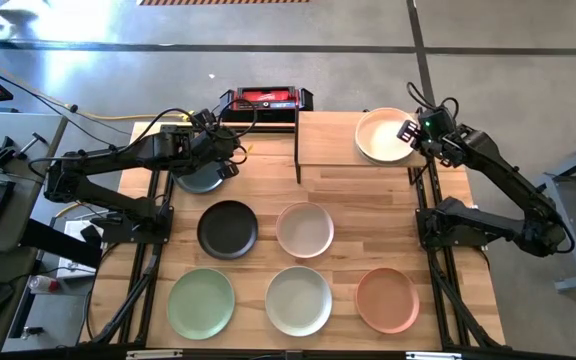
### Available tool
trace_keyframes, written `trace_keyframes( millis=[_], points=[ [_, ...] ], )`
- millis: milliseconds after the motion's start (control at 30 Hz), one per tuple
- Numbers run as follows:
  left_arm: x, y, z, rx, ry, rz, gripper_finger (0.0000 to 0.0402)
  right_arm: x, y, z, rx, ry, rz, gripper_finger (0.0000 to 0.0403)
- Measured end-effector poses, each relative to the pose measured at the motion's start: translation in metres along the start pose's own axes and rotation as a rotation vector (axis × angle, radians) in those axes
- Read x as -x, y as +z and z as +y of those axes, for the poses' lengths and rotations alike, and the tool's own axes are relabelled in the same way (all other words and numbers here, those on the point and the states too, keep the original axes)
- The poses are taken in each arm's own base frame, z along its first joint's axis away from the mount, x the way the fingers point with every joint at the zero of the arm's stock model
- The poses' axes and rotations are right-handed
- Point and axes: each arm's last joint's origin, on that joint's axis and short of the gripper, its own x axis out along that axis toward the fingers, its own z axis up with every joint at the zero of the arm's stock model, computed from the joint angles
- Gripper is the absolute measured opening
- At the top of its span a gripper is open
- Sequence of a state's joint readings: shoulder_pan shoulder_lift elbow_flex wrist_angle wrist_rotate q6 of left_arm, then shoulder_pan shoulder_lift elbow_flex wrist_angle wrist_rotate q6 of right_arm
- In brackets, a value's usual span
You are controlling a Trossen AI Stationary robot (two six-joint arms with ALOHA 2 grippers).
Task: Place and stack plates onto a shelf
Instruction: Stack the pink plate on top of the light blue plate on the shelf
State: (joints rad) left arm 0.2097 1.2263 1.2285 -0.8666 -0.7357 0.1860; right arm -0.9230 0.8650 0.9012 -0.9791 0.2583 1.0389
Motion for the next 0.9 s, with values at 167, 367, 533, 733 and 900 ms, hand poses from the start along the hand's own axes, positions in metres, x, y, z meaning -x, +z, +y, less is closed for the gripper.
trace_keyframes(
  millis=[167,367,533,733,900],
  points=[
    [0.0000,0.0000,0.0000,0.000,0.000,0.000,0.0106,0.0000,0.0000,0.0001,-0.007,0.003,0.003,0.0003],
    [0.0000,0.0000,0.0000,0.000,0.000,0.000,0.0106,0.0000,-0.0005,-0.0006,-0.005,-0.005,0.008,0.0054],
    [-0.0001,-0.0001,0.0000,0.000,0.000,0.000,0.0106,0.0000,-0.0005,-0.0006,0.017,-0.005,0.008,0.0100],
    [-0.0001,0.0000,0.0000,0.000,0.000,0.000,0.0106,0.0030,0.0001,0.0002,0.042,0.040,0.012,0.0113],
    [0.0000,0.0000,0.0000,0.000,0.000,0.000,0.0106,0.0096,-0.0015,-0.0013,0.052,0.111,0.058,0.0113]
  ],
)
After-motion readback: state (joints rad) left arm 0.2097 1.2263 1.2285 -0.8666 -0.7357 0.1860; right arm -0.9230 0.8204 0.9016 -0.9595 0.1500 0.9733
